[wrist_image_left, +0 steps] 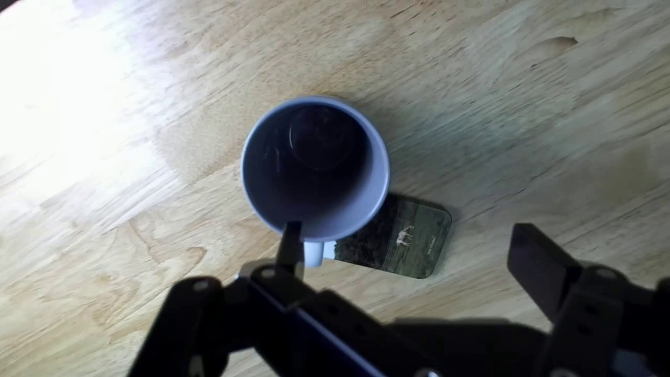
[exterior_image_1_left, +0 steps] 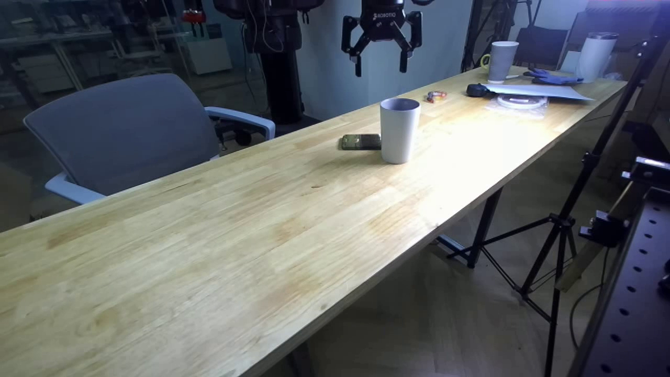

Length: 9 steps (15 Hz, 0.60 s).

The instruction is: Move the mug to the left side of the table

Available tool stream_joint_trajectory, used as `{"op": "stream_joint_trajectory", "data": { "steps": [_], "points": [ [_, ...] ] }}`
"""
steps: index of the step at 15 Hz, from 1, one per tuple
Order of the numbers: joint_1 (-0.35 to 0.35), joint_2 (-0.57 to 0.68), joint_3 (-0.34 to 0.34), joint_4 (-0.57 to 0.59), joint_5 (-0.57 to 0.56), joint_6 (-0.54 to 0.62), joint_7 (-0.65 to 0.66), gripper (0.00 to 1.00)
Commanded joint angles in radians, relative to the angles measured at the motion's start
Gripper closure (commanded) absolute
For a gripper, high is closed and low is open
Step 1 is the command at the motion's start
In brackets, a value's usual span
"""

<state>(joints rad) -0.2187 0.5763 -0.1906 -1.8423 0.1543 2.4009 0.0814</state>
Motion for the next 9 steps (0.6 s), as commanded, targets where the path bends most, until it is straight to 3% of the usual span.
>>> {"op": "stream_joint_trajectory", "data": {
  "steps": [1, 9],
  "points": [
    [0.010, 0.017, 0.000, 0.007, -0.016, -0.009, 0.051, 0.00],
    [0.020, 0.047, 0.016, -0.012, -0.004, 0.052, 0.065, 0.00]
  ]
}}
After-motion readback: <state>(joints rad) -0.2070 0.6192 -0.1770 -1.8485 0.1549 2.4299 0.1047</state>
